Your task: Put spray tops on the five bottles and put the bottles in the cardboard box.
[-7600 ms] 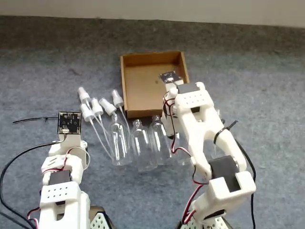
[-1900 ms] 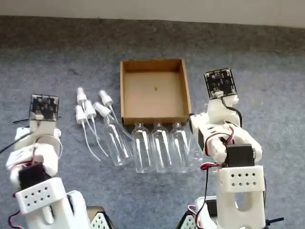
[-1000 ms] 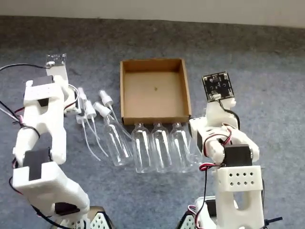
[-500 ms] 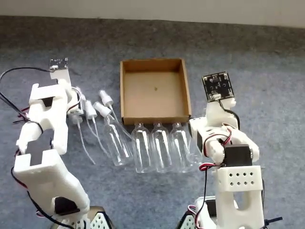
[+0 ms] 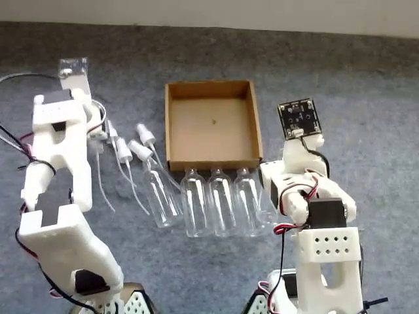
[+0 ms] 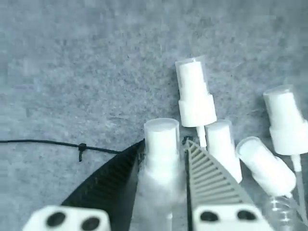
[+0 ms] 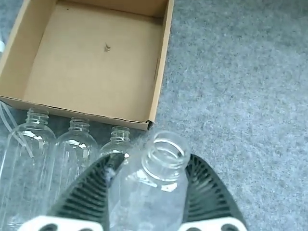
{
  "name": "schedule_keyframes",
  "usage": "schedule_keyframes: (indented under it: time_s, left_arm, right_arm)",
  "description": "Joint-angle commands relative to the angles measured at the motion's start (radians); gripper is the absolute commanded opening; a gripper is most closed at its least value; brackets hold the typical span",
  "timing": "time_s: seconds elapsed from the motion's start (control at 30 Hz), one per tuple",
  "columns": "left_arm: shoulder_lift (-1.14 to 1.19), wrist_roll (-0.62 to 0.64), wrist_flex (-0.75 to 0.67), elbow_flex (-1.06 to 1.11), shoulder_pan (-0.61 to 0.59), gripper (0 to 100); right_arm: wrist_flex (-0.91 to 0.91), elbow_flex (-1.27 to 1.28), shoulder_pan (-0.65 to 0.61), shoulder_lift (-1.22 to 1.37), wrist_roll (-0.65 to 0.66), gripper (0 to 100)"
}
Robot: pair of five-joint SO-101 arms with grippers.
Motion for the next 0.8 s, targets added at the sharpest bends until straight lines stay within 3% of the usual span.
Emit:
schedule_keyframes:
  time_s: [0.0, 0.17, 0.3, 0.47, 0.63, 0.77]
  left_arm:
    - [-0.015, 0.011, 0.224, -0.325, 0.005, 6]
    - [-0.136, 0.011, 0.404, -0.545, 0.012, 6]
    - [-0.318, 0.023, 0.446, -0.538, 0.035, 6]
    - [-0.579, 0.12, 0.445, -0.426, 0.074, 6]
    - [-0.839, 0.117, 0.443, -0.269, 0.203, 6]
    - [-1.003, 0.117, 0.308, -0.162, 0.309, 6]
  right_arm:
    - [-0.022, -0.01, -0.01, -0.024, 0.009, 0.5]
    - [-0.03, -0.018, -0.01, -0.024, 0.008, 0.5]
    - [-0.217, -0.01, -0.018, -0.016, 0.008, 0.5]
    - [-0.377, 0.033, -0.213, -0.024, 0.005, 0.5]
    - [-0.513, 0.119, -0.381, -0.025, 0.002, 0.5]
    - [-0.68, 0.277, -0.432, -0.113, 0.006, 0.5]
